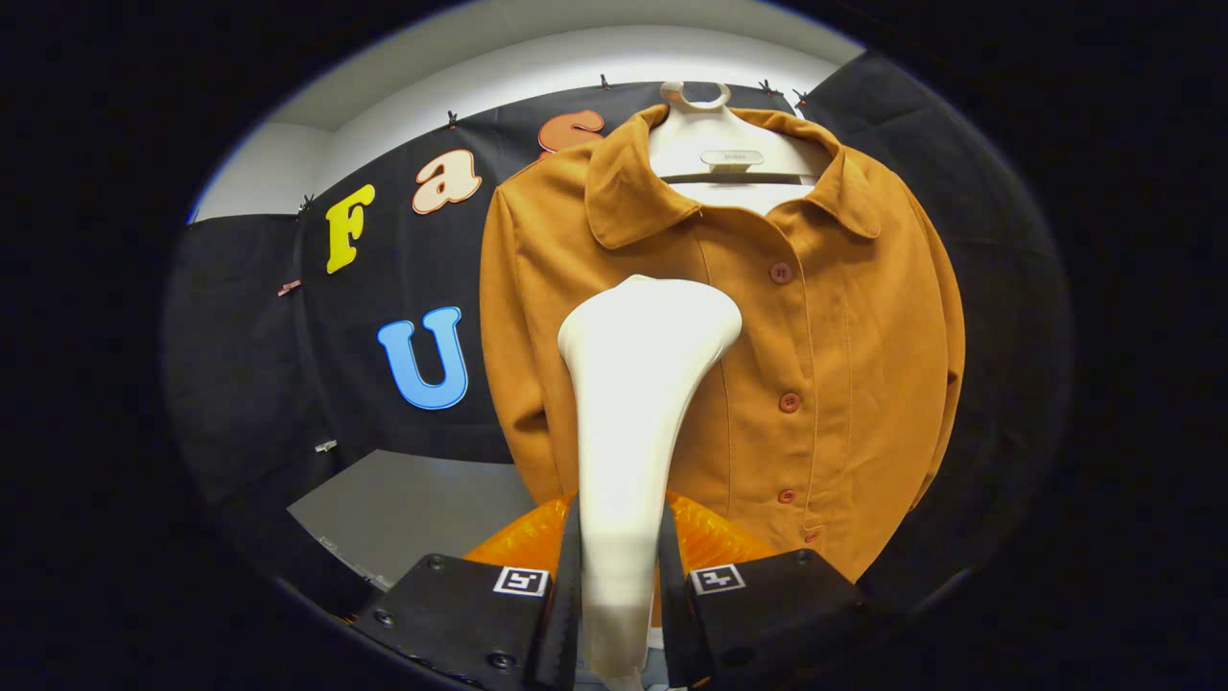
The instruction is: Iron the clothes twice with a garment steamer, once on the left side and once on the right side.
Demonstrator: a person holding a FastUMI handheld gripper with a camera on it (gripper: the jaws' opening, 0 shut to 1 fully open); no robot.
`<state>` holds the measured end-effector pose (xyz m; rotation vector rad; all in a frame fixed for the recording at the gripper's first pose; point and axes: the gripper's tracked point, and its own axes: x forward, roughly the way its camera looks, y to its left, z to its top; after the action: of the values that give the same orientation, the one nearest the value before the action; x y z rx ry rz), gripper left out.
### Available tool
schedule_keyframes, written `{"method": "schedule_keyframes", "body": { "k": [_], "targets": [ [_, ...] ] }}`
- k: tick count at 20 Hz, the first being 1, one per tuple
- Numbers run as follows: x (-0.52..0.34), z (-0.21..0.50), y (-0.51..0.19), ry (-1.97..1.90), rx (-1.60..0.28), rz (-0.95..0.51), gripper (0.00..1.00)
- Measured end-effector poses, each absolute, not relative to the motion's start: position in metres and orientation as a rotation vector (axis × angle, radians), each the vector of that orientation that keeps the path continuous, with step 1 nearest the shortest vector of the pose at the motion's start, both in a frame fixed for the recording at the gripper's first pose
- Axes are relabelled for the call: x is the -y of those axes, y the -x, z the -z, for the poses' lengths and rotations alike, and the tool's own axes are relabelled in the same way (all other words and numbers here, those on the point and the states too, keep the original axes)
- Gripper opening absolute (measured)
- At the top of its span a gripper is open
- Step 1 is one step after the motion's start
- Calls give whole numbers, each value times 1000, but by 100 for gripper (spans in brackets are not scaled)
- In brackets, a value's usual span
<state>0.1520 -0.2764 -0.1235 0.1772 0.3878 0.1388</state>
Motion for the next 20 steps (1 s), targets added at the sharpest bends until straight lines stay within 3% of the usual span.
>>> {"method": "schedule_keyframes", "body": {
  "k": [20],
  "targets": [
    [291,269,-122,-229,-708,-159,39]
  ]
}}
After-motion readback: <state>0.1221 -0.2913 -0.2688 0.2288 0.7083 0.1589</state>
